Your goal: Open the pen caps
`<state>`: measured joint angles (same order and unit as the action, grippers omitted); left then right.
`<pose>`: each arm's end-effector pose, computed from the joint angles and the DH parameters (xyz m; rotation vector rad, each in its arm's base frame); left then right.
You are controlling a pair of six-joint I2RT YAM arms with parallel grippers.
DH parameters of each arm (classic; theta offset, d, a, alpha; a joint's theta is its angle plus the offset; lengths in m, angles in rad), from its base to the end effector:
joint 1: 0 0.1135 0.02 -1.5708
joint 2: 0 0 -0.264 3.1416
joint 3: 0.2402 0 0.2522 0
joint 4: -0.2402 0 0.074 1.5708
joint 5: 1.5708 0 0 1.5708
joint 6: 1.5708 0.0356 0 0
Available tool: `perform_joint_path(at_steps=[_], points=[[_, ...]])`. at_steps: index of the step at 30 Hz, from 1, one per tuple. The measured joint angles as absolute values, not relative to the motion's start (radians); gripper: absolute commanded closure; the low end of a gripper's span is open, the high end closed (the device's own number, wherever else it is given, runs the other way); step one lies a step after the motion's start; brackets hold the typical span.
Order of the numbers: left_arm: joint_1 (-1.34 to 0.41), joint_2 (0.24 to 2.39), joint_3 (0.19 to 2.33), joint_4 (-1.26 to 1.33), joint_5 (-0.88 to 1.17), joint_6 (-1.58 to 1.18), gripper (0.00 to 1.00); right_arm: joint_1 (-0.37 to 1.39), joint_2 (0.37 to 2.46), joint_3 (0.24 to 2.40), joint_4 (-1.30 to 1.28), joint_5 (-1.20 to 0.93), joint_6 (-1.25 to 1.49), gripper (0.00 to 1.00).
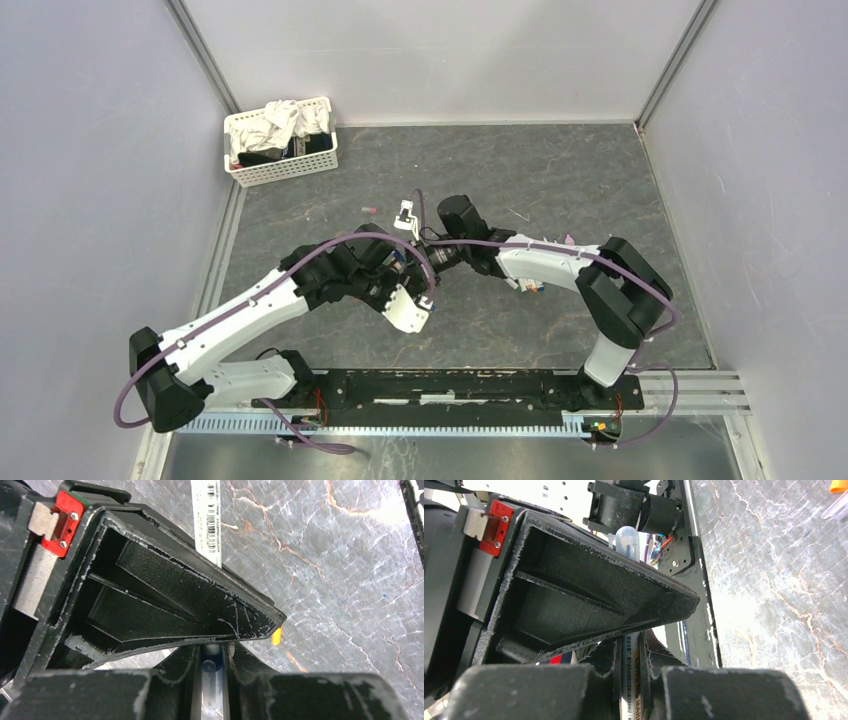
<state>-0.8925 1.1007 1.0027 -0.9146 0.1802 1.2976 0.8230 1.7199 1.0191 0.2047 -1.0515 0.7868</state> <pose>0.1254 -0.1658 0.2921 2.3052 1.1131 -0.0789 0.2261 0.2892 0.2188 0.8470 -2.3137 -1.9366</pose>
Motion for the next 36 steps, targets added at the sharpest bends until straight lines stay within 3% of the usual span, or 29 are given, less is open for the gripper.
perform_joint_path(at_steps=[4, 7, 9, 11, 14, 16, 18, 19, 25, 32, 36], points=[[-0.817, 1.109, 1.005, -0.923, 0.202, 1.359, 0.98, 0.828, 1.7, 1.019, 0.087, -0.999, 0.66, 1.0], [-0.448, 1.147, 1.026, -0.949, 0.64, 1.653, 0.98, 0.804, 1.332, 0.616, 0.346, -0.781, 0.691, 1.0], [-0.255, 1.16, 1.062, -0.934, 0.469, 1.679, 0.98, 0.746, 1.1, 0.428, 0.184, -0.834, 0.653, 1.0], [-0.335, 1.143, 1.063, -0.9, 0.344, 1.67, 0.98, 0.748, 1.158, 0.443, 0.026, -0.846, 0.601, 1.0], [-0.596, 1.129, 1.065, -0.913, 0.286, 1.613, 0.98, 0.762, 1.25, 0.463, -0.08, -0.858, 0.576, 1.0], [-0.668, 1.129, 1.072, -0.934, 0.262, 1.582, 0.95, 0.762, 1.25, 0.47, -0.104, -0.87, 0.569, 1.0], [-0.716, 1.129, 1.082, -0.957, 0.228, 1.538, 0.67, 0.762, 1.25, 0.488, -0.11, -0.884, 0.568, 1.0], [-0.745, 1.129, 1.089, -0.966, 0.213, 1.509, 0.57, 0.762, 1.251, 0.503, -0.107, -0.894, 0.571, 1.0], [-0.931, 1.111, 1.087, -0.969, 0.22, 1.356, 0.31, 0.775, 1.316, 0.631, 0.01, -0.958, 0.628, 1.0], [-1.005, 1.09, 1.039, -0.944, 0.236, 1.275, 0.31, 0.794, 1.423, 0.775, 0.116, -1.004, 0.684, 1.0], [-1.008, 1.102, 1.037, -0.909, 0.232, 1.25, 0.42, 0.795, 1.462, 0.822, 0.125, -1.013, 0.694, 1.0]])
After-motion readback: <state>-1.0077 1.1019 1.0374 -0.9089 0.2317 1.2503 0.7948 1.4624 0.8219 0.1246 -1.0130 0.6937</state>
